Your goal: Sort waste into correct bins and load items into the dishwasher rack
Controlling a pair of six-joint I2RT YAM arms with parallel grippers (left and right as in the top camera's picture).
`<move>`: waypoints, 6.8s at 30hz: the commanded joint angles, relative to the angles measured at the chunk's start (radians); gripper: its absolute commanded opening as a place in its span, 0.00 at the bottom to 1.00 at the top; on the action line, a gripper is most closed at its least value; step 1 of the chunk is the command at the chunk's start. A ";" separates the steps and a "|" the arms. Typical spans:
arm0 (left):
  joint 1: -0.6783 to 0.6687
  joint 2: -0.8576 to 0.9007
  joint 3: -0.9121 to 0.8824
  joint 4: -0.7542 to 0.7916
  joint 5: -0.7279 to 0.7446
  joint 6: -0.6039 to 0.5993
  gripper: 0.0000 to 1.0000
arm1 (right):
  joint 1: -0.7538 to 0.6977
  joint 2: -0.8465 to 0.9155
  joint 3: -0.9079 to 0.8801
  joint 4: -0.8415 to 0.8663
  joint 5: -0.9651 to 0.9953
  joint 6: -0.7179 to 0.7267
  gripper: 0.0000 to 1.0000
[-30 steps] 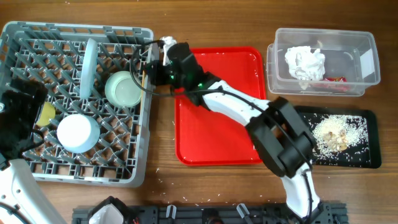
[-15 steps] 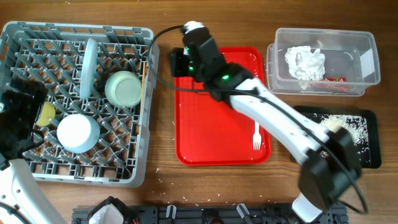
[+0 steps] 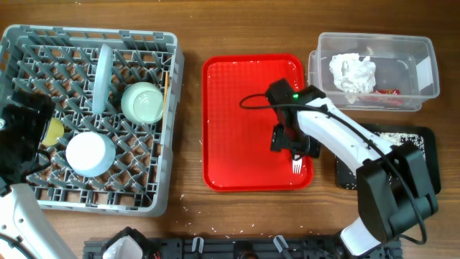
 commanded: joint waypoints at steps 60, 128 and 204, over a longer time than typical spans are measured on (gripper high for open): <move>0.004 0.000 0.002 0.003 -0.003 -0.010 1.00 | 0.416 -0.228 0.184 0.720 -0.260 0.063 0.98; 0.004 0.000 0.002 0.003 -0.003 -0.010 1.00 | -0.519 -1.763 -1.128 1.078 -0.158 -0.730 1.00; -0.693 -1.151 -1.399 1.073 -0.220 0.365 1.00 | -0.518 -1.762 -1.128 1.081 -0.158 -0.647 1.00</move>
